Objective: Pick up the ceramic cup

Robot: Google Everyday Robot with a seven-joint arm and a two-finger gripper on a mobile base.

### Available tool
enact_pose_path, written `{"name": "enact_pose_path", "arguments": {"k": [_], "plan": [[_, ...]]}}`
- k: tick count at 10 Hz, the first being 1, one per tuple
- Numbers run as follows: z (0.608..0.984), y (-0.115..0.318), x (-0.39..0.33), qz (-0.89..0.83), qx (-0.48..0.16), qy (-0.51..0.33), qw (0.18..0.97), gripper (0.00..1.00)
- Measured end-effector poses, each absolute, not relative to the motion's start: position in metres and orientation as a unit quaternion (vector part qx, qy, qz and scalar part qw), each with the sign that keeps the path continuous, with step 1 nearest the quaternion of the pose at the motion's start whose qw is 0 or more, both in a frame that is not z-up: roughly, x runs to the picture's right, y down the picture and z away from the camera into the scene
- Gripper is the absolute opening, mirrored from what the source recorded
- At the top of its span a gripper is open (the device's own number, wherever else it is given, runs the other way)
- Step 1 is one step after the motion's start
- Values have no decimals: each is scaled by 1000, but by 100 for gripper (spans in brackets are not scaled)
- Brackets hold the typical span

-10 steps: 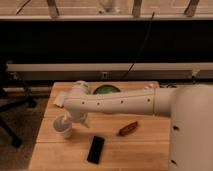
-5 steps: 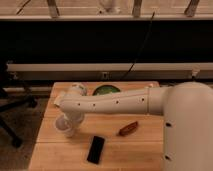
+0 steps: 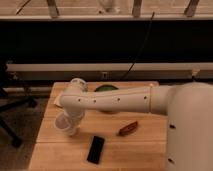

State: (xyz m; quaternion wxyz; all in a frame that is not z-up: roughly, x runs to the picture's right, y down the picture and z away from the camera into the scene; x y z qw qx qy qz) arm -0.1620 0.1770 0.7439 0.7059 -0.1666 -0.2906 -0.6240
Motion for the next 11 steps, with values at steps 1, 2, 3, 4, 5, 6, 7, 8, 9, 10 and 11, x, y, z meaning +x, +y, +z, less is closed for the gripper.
{"name": "enact_pose_path", "arguments": {"k": [1, 2, 3, 4, 5, 6, 7, 8, 9, 10, 11], "plan": [[747, 176, -160, -623, -166, -290, 707, 0], [746, 175, -160, -623, -166, -290, 707, 0], [744, 172, -159, -623, -166, -290, 708, 0], [743, 171, -159, -623, -166, -290, 707, 0], [743, 170, -159, -624, -165, -291, 706, 0], [743, 169, -159, -624, -164, -291, 706, 0], [742, 167, -158, -624, -164, -291, 706, 0], [742, 165, -158, -625, -164, -292, 706, 0], [741, 164, -157, -625, -163, -292, 706, 0], [741, 164, -157, -625, -163, -292, 705, 0], [741, 162, -157, -625, -162, -292, 705, 0]]}}
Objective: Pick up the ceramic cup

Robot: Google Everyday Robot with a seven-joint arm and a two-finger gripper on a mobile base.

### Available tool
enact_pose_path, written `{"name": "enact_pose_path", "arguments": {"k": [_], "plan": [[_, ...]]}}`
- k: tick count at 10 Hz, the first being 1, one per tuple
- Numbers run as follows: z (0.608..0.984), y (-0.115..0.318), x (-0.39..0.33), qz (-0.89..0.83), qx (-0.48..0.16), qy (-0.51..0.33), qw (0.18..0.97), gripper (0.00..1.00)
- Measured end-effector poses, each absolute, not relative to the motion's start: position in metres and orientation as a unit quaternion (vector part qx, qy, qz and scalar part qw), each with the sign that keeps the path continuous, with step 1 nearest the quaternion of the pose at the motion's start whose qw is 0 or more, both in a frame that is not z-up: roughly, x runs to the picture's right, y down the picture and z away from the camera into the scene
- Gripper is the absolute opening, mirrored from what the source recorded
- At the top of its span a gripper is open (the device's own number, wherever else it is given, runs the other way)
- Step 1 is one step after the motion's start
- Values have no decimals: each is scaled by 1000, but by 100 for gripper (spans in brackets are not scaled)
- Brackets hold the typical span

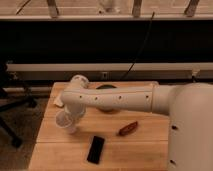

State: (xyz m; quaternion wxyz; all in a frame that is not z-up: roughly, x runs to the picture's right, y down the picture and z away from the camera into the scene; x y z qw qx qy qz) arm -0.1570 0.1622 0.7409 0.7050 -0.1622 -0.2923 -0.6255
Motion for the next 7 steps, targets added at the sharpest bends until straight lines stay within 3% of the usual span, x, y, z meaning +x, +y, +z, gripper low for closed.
{"name": "enact_pose_path", "arguments": {"k": [7], "plan": [[739, 155, -155, -627, -160, -294, 703, 0]]}}
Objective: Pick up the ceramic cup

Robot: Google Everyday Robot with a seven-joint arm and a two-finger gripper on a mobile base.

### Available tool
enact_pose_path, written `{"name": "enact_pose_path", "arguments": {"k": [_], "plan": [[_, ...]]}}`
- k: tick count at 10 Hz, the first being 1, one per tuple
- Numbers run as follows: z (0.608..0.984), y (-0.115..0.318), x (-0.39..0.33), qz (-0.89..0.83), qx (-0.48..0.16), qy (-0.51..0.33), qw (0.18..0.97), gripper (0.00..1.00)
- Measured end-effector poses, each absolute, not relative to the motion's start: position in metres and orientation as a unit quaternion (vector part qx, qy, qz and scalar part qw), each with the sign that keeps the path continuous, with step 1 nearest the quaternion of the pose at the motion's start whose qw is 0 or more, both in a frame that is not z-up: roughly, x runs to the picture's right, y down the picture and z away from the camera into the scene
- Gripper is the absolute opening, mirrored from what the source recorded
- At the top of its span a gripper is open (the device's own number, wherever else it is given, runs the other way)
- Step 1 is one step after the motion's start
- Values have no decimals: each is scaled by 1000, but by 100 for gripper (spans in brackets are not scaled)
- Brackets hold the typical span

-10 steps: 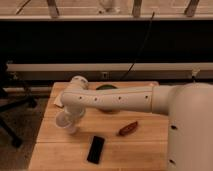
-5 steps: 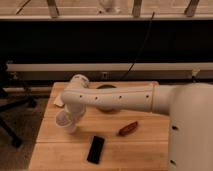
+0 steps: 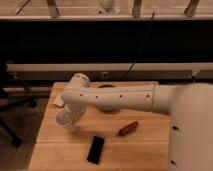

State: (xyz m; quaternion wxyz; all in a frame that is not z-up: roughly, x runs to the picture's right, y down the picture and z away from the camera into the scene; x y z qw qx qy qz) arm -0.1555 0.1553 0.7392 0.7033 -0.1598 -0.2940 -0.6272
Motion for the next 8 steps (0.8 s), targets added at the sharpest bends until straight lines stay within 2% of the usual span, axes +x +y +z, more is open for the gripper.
{"name": "enact_pose_path", "arguments": {"k": [8], "plan": [[737, 149, -154, -629, -157, -297, 701, 0]]}}
